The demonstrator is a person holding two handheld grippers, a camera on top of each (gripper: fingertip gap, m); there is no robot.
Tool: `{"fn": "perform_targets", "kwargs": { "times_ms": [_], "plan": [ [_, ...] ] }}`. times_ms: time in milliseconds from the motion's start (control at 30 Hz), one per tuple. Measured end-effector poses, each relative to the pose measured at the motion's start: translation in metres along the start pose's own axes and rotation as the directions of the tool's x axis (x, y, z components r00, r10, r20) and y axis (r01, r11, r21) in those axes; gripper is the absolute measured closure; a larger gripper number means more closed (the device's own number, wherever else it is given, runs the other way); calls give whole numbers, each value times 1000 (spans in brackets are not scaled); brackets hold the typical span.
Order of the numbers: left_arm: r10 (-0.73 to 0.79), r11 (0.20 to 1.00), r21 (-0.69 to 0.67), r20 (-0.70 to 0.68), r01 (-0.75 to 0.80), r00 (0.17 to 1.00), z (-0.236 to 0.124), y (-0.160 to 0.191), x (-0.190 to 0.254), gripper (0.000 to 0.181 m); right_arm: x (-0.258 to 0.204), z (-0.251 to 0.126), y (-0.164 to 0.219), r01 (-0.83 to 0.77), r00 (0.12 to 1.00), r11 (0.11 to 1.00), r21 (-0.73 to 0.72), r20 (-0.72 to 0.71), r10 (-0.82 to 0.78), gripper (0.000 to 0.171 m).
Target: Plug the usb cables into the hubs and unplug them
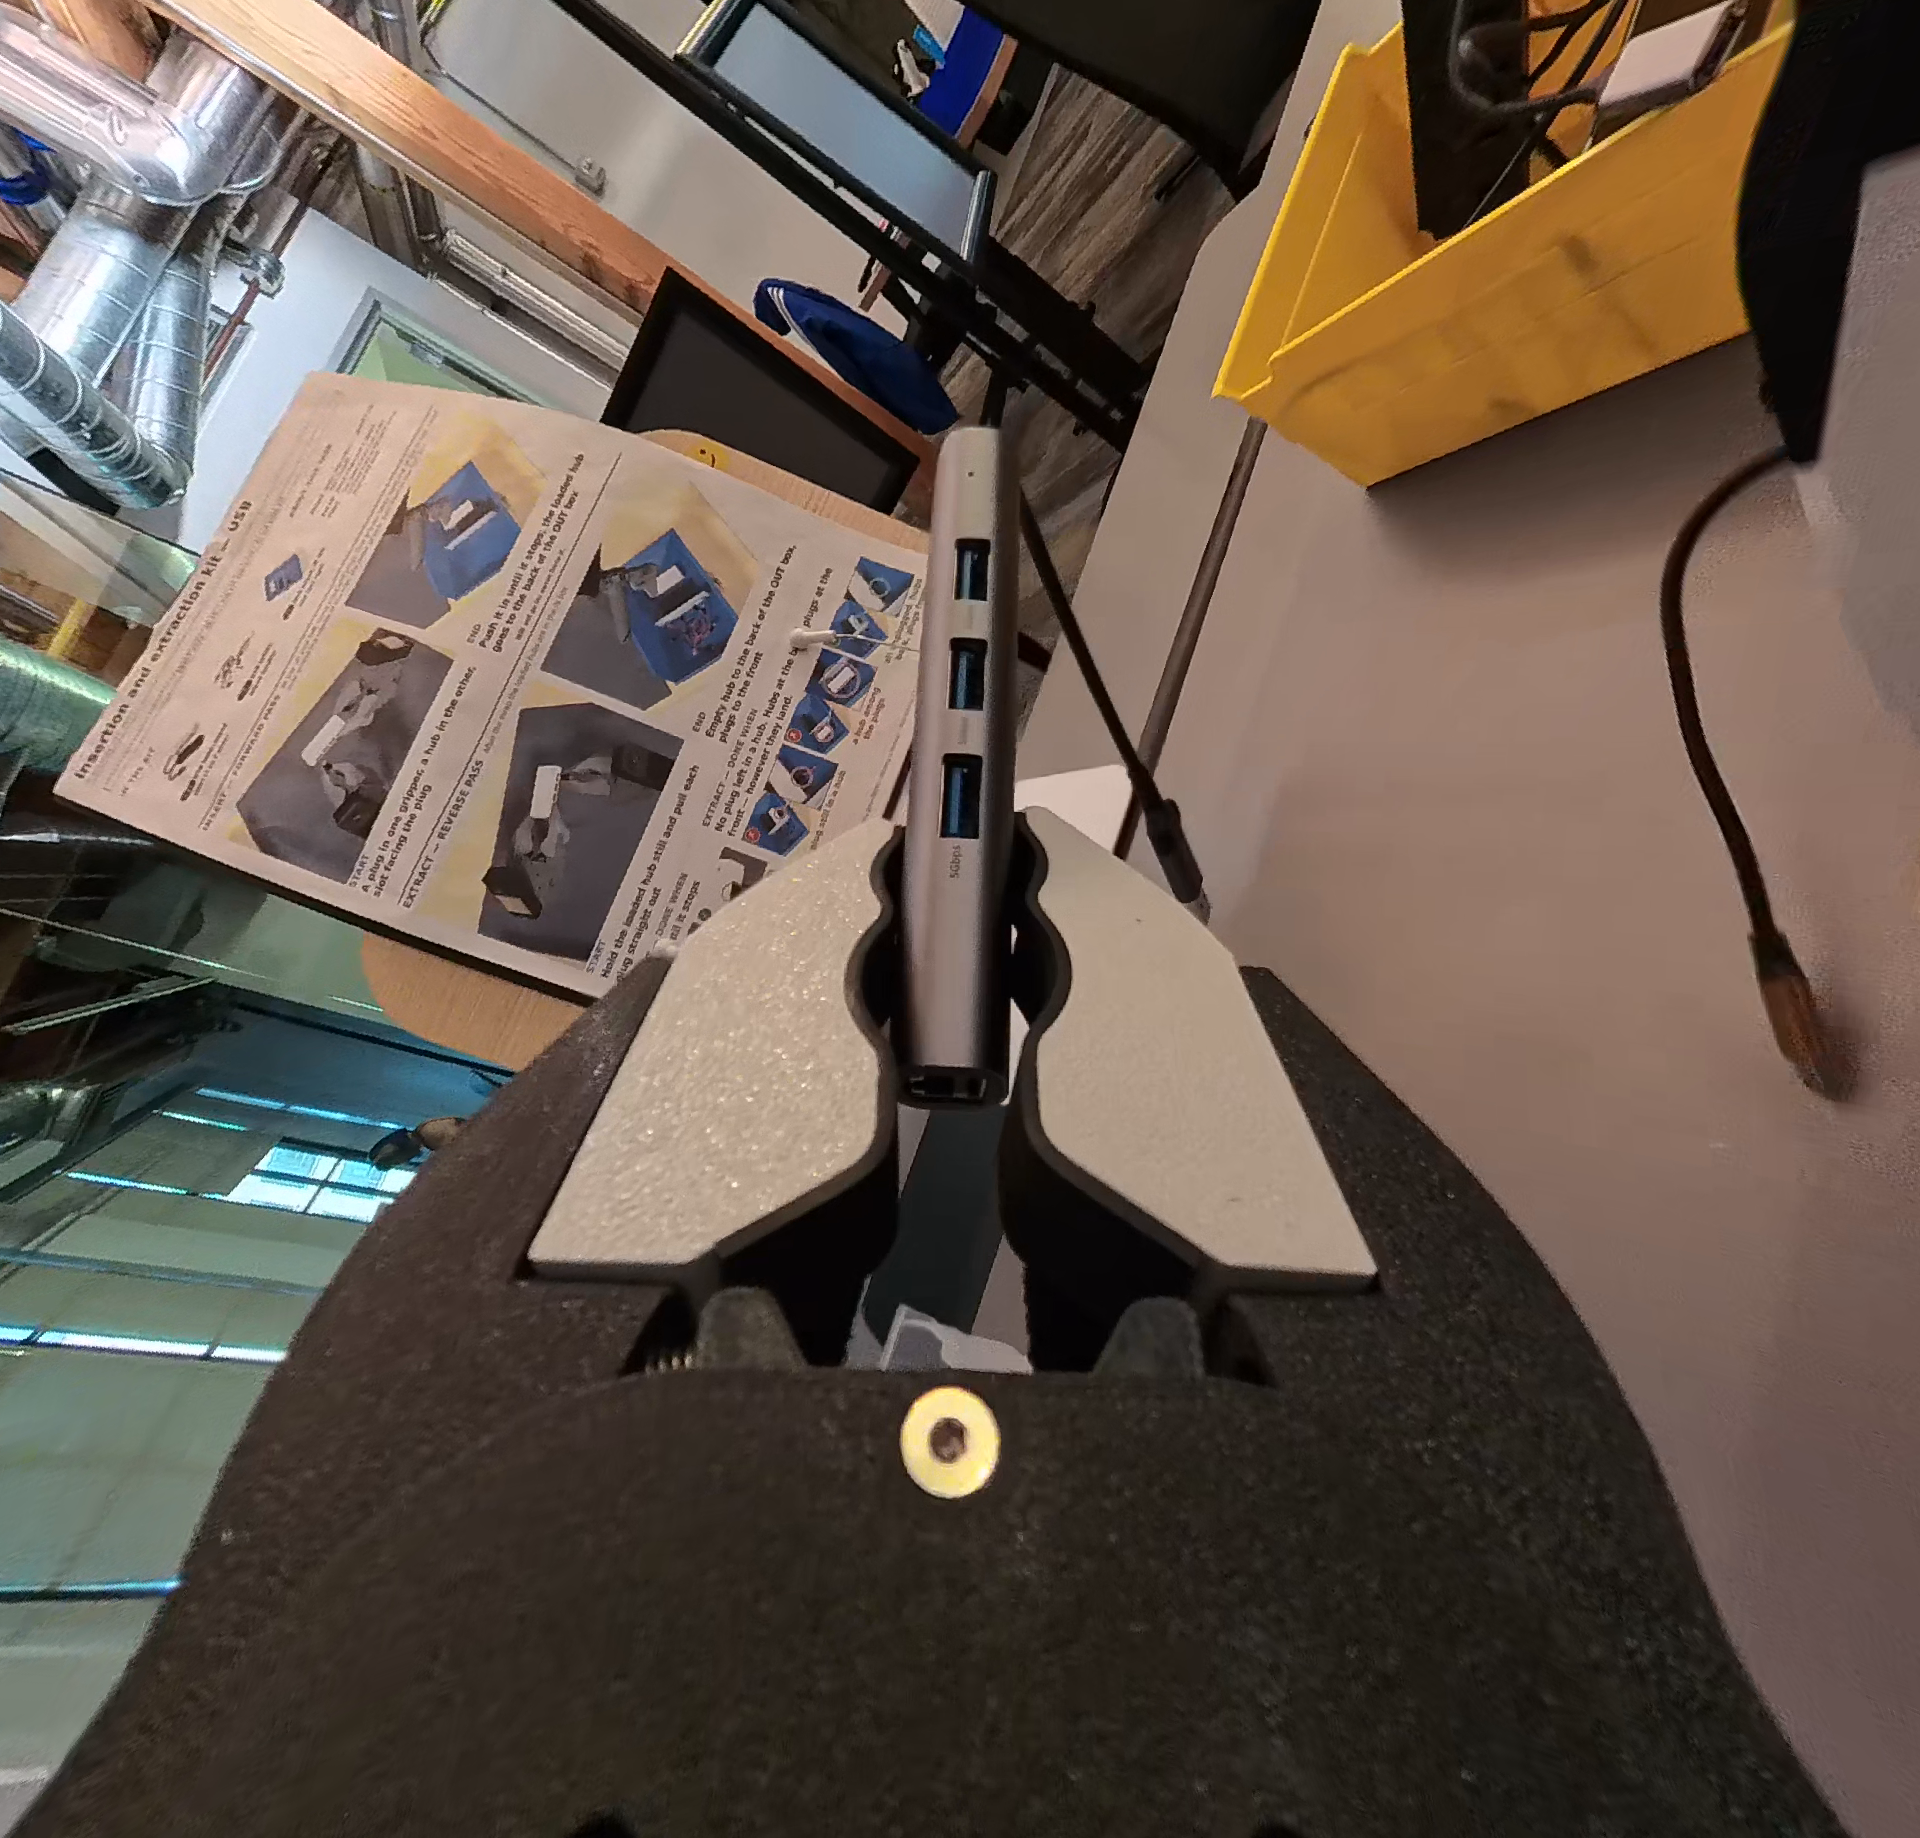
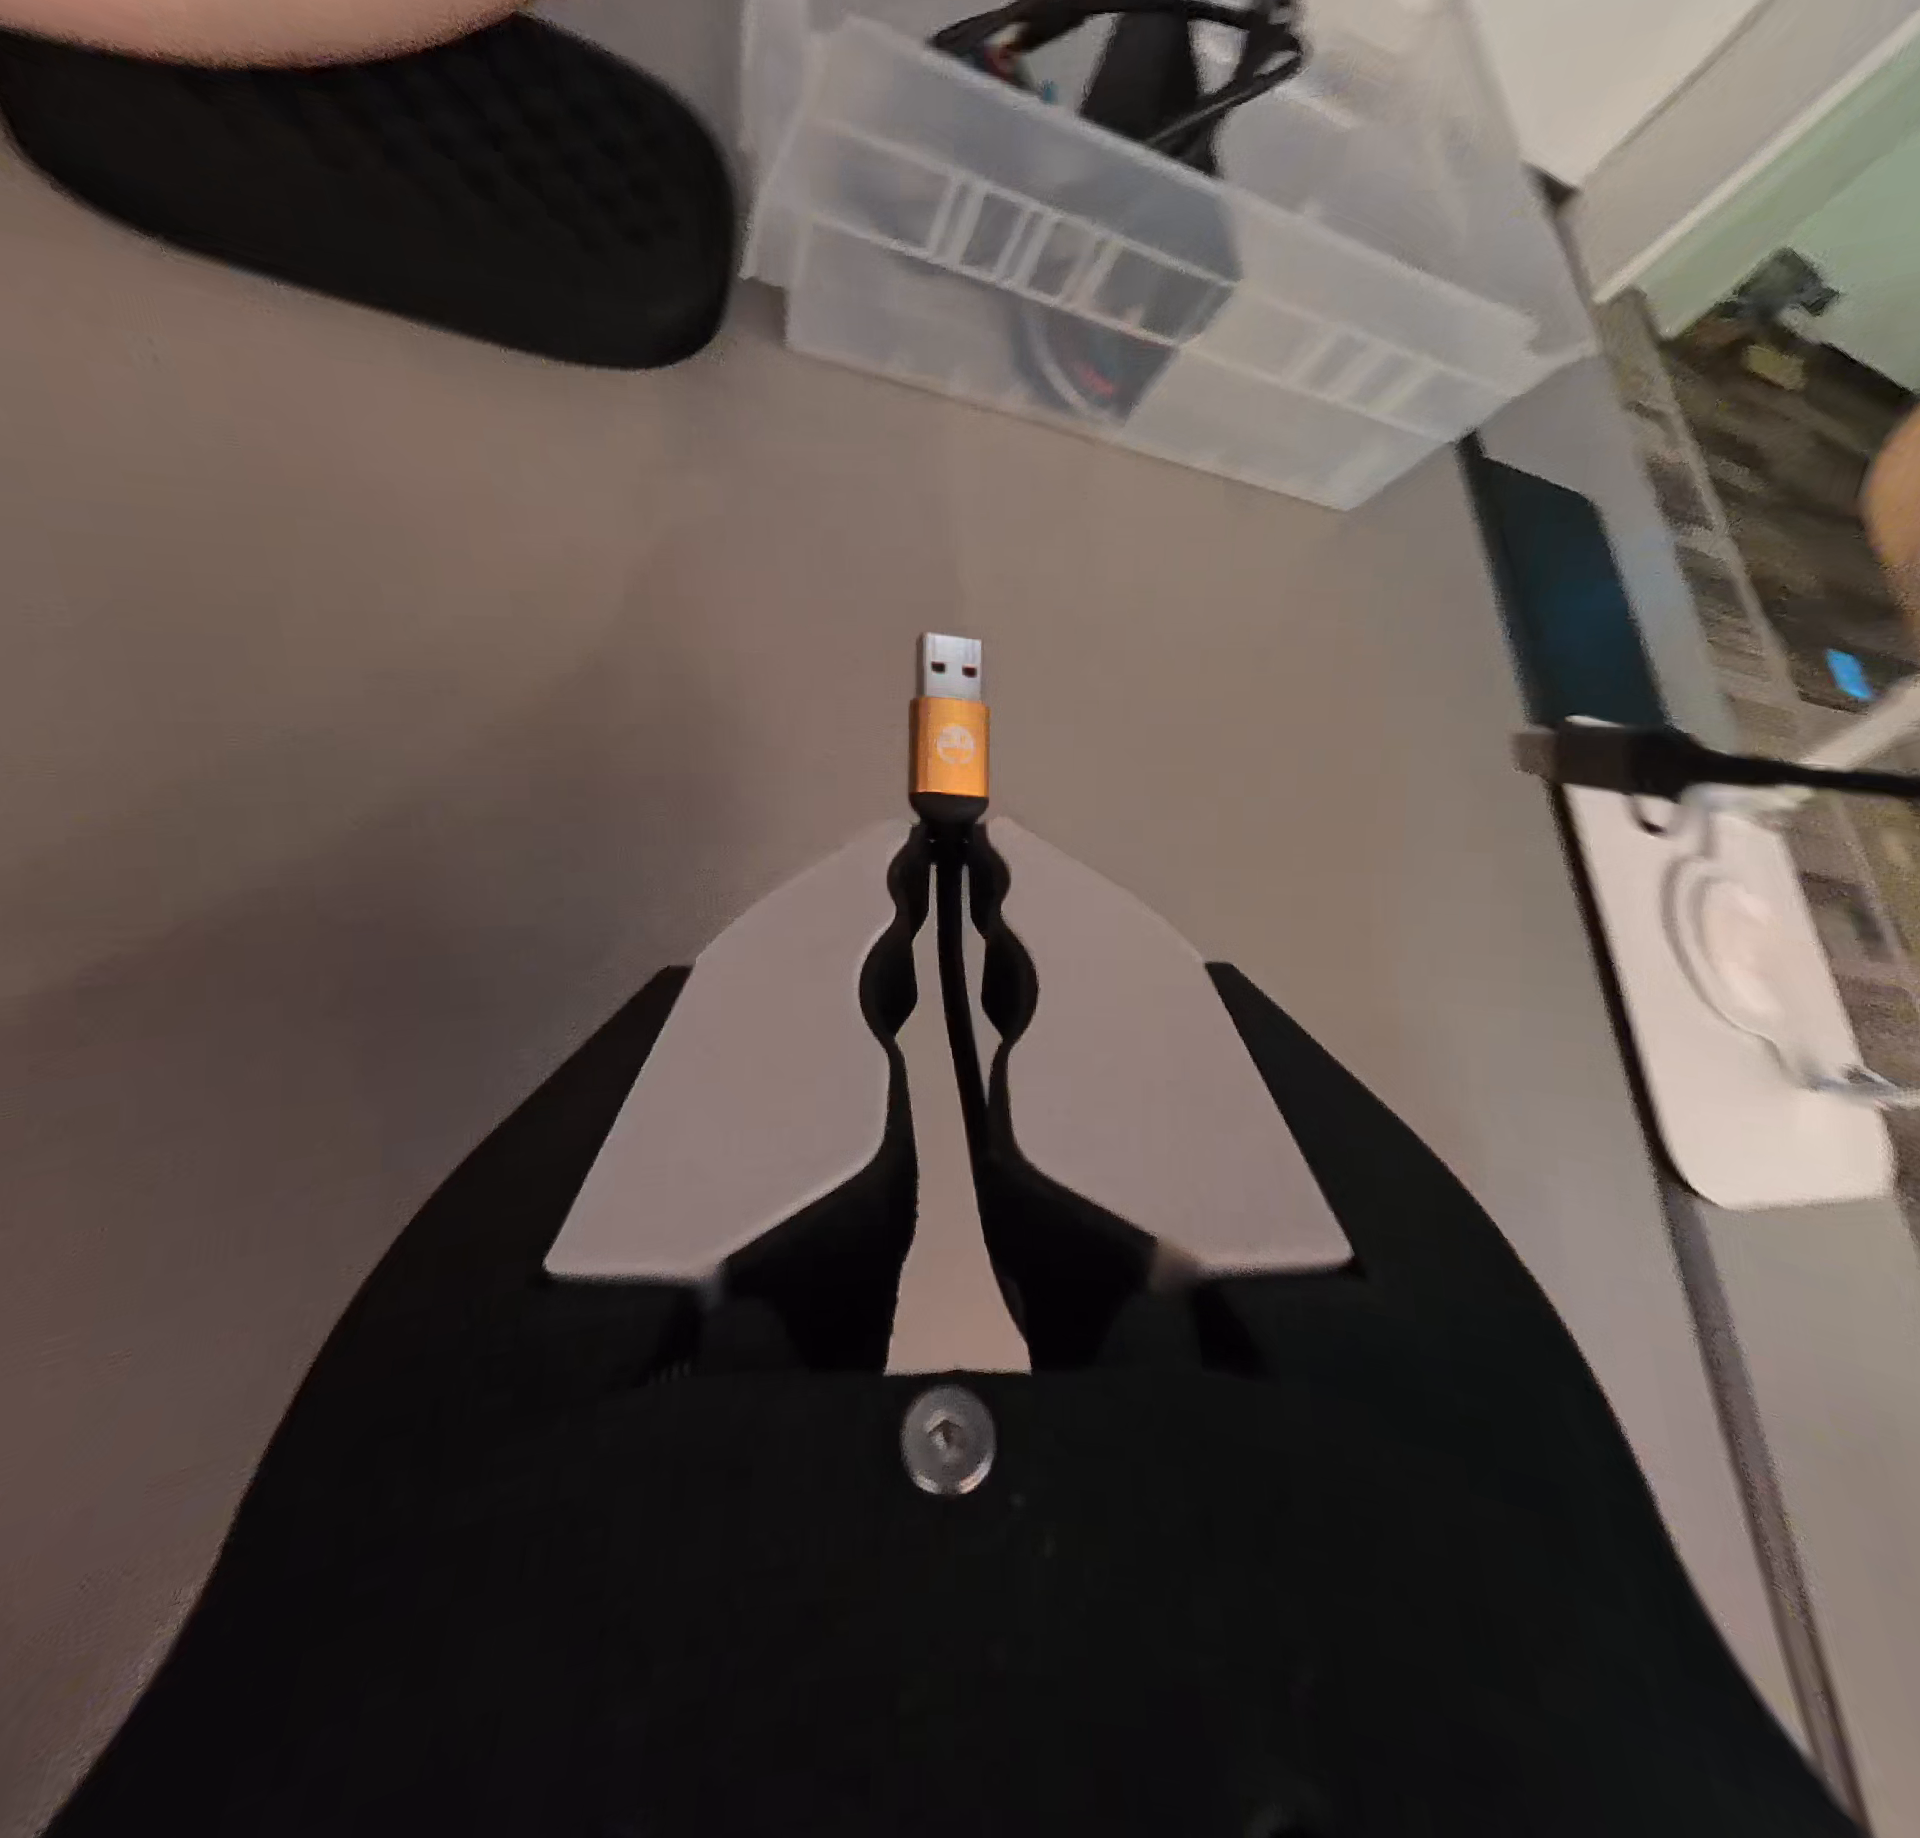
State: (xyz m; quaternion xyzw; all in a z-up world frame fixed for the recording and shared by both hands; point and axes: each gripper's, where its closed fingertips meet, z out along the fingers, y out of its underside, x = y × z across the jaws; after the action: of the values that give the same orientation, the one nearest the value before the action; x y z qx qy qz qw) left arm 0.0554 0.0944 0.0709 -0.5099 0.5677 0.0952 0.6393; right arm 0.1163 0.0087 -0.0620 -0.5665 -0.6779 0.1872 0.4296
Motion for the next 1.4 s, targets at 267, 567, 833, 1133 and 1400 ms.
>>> {"fn": "perform_targets", "kwargs": {
  "times_ms": [267, 567, 833, 1133, 1400],
  "plan": [
    [-1, 998, -58, 52, 4, 999, 3, 11, -8, 165, 49, -50, -50, -42, 984, 999, 15, -171, 44, 163],
    [93, 975, -211, 122, -65, 988, 23, 22, -1, 165, 100, -76, -63, -176, 938, 982, -67, -315, 147, 163],
    [113, 959, -276, 141, -70, 984, 36, 23, 11, 165, 101, -71, -43, -191, 945, 981, -41, -279, 173, 163],
    [195, 917, -382, 174, -117, 965, 46, 27, 23, 165, 111, -72, -29, -261, 887, 948, -184, -433, 160, 163],
    [252, 886, -431, 135, -172, 958, 54, 29, 38, 165, 105, -54, -12, -352, 881, 903, -248, -414, 230, 163]
  ]
}}
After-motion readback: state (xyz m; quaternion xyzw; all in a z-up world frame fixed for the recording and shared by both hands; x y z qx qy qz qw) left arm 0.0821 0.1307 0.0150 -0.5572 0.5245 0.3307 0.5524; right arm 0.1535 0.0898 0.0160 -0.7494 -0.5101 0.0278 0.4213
